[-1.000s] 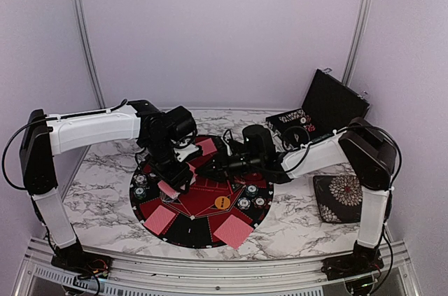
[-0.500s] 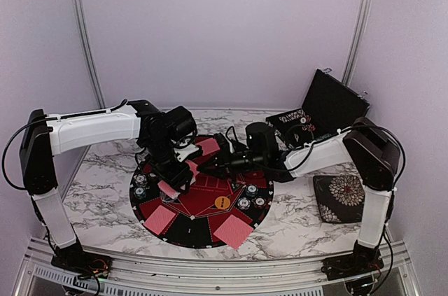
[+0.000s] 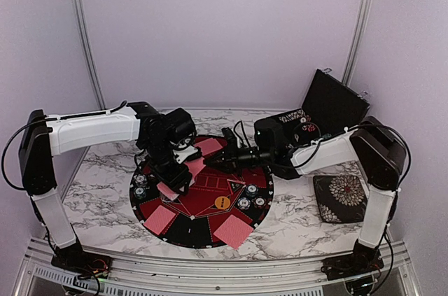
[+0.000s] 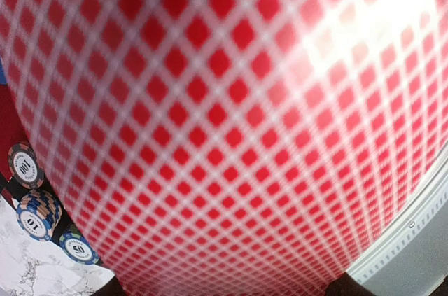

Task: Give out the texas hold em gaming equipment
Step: Pick up the poker card from the face-down deck piles, then distribute the poker card in the dealer area.

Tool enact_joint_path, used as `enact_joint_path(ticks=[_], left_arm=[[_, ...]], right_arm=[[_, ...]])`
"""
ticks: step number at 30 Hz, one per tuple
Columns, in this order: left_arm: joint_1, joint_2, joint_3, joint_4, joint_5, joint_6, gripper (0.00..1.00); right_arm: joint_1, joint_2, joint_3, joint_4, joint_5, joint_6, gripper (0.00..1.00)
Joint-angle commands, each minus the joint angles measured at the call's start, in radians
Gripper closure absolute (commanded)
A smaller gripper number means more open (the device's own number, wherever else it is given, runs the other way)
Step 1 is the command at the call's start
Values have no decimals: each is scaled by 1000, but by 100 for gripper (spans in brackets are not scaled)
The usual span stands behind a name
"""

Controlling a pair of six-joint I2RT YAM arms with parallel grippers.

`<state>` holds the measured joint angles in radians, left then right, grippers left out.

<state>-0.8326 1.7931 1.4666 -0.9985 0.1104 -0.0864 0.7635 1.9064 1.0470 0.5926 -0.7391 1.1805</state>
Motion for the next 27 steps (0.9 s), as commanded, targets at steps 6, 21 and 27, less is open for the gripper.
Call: enact_joint_path(ticks=[6,21,27], left_arm=[[13,-66,-22,7,-20,-13,54],[36,-114,-76,11,-36,-38,55],[46,-144,-96,9,-40,-48,54]], right_arm=[[-23,-54,-21,33,-4,5,100],[-70,-95,-72,24,-17,-16,100],[-75,-91,-81,11,-17,-30,100]])
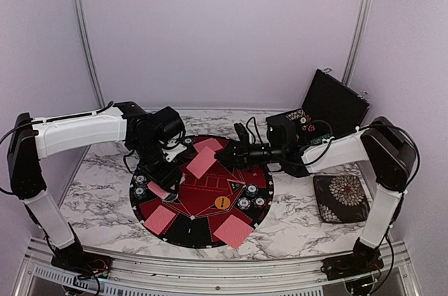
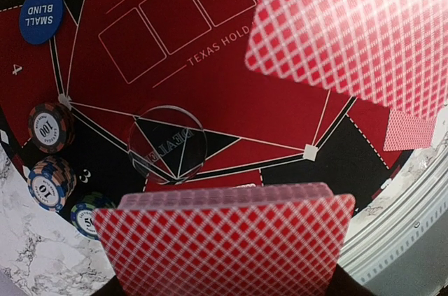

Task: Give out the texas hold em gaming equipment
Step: Distribute the poker card in the dealer area.

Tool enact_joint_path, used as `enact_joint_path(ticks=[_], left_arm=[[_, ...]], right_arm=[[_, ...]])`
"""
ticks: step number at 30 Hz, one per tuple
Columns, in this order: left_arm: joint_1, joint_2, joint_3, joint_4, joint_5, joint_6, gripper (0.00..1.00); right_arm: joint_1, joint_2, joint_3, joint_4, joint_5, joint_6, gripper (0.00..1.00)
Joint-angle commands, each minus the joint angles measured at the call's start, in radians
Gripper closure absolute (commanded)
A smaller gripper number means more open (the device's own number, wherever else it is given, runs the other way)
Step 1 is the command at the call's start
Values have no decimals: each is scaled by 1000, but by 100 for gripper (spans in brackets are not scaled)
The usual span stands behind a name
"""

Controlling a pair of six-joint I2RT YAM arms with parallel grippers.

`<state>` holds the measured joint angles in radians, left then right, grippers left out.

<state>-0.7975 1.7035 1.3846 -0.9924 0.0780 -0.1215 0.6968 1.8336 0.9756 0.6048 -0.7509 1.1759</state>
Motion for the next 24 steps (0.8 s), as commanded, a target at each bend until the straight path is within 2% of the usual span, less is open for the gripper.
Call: enact_joint_path(ticks=[1,6,10,17,24], left_arm=[[13,-58,-16,3,-9,-13,54],[19,-71,-21,2,-11,-12,54],[20,-72,-19,3,-10,-12,54],[25,-77,-23,3,-12,-7,54],[31,-79,-22,1,-13,3,54]], right_arm=[[-7,-16,-9,-6,-2,-31,100],[15,11,5,-54,21,-65,100],[81,70,38,-60,35,-65,100],[211,223,127,2,62,14,100],[290,322,189,28,79,82,100]])
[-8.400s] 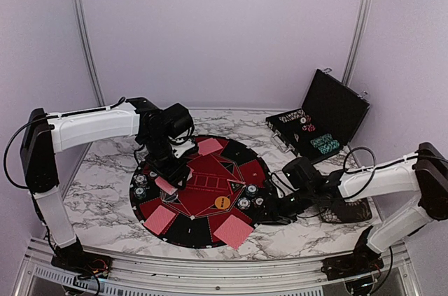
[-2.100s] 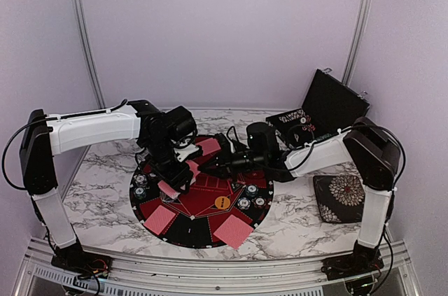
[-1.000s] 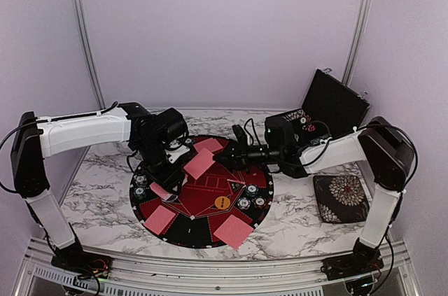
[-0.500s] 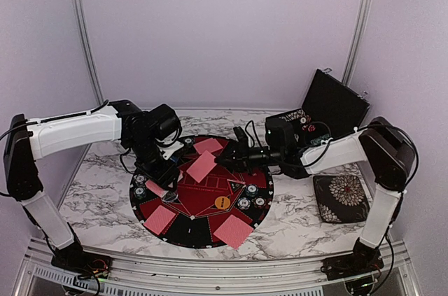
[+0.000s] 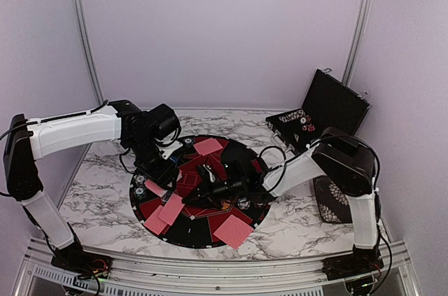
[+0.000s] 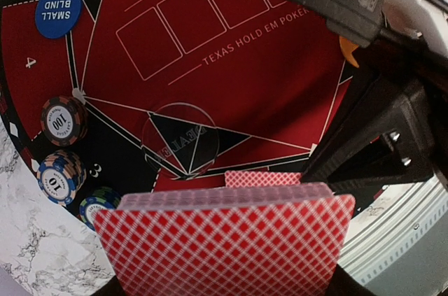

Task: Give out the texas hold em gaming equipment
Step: Distribute the poker card in the dealer area.

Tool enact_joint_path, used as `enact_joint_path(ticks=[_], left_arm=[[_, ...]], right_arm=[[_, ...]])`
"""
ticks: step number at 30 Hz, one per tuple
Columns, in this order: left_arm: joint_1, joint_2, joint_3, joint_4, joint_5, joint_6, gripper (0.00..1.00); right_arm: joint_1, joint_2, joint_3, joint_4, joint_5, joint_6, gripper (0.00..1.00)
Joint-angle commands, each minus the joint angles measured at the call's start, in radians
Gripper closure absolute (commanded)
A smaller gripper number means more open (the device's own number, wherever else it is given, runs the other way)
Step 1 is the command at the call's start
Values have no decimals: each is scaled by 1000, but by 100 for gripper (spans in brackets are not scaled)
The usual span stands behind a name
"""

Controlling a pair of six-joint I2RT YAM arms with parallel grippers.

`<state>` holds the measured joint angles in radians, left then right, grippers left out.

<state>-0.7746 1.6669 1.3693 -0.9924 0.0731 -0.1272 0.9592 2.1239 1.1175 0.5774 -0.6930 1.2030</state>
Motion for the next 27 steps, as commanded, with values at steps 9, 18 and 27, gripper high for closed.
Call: enact_joint_path(ticks=[9,18,27], left_arm=[[9,-42,-13,3,-1,15,55],[8,-42,-10,3,2,18,54],[8,-53,-18,3,-1,18,54]], right_arm=[[72,75,82,47,32,75,100],[93,99,80,41,48,91,95],[98,69,81,-39,73,48,54]])
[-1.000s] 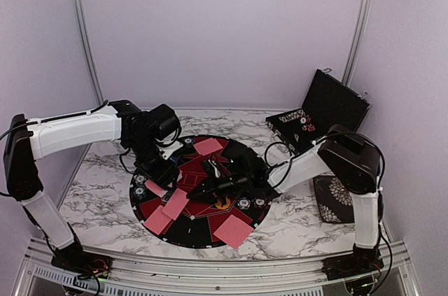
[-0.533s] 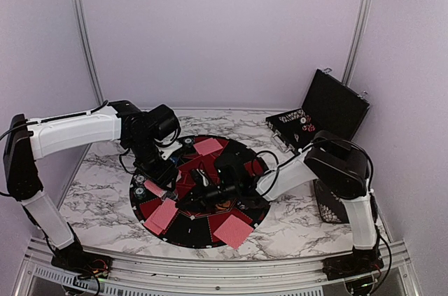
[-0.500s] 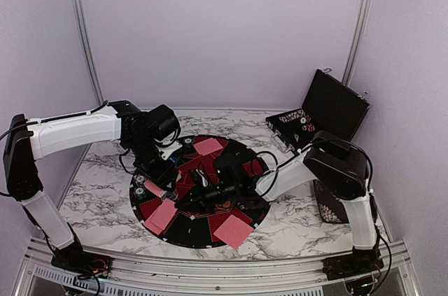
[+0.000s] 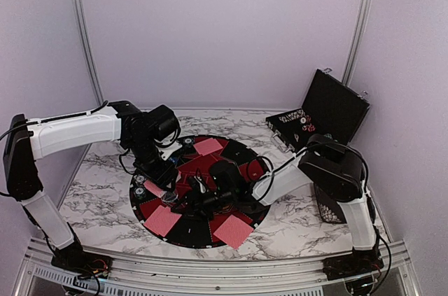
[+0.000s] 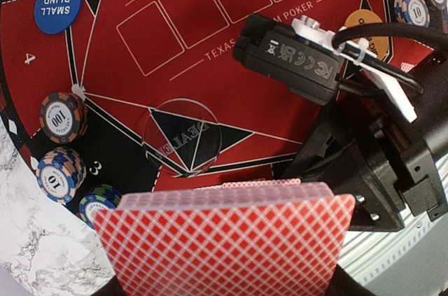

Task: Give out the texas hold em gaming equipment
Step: Distribute the poker card in the dealer area.

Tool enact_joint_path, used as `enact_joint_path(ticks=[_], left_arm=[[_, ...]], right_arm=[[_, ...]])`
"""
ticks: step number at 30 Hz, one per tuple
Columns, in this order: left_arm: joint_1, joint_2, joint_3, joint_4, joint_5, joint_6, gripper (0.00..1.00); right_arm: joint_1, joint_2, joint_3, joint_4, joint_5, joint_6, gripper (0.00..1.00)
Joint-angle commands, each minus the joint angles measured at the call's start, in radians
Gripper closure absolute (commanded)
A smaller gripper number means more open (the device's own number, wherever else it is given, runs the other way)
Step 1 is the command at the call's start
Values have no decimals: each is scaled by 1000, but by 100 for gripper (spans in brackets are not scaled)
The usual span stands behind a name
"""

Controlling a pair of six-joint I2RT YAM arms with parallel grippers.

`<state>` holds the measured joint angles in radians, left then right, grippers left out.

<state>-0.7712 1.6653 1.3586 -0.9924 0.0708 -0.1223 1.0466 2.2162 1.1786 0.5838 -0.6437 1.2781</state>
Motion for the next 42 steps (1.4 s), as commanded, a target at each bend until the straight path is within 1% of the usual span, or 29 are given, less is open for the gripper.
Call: enact_joint_path(ticks=[1,7,8,16,21,29,42], left_arm=[[5,-52,-9,3,0,12,54],[4,-60,-16,3,-2,10,54],[4,-61,-16,3,-2,9,54],[4,-59,-15,3,-2,10,54],[5,-59,-12,3,-2,12,54],[5,-60,-13,3,2,10,54],[5,-58,-17,5,6,12,54]], right_arm=[[12,-26,23,-57,25,-33,51],[21,-49,69,-179,50,-91,35],[23,-51,81,-207,53,-103,34],[25,-63,119,-331,70,-134,32],[25,-50,186,-433,68,-170,32],[30,-39,232,-508,46,-190,31],[36,-1,273,-528,-13,-193,30]])
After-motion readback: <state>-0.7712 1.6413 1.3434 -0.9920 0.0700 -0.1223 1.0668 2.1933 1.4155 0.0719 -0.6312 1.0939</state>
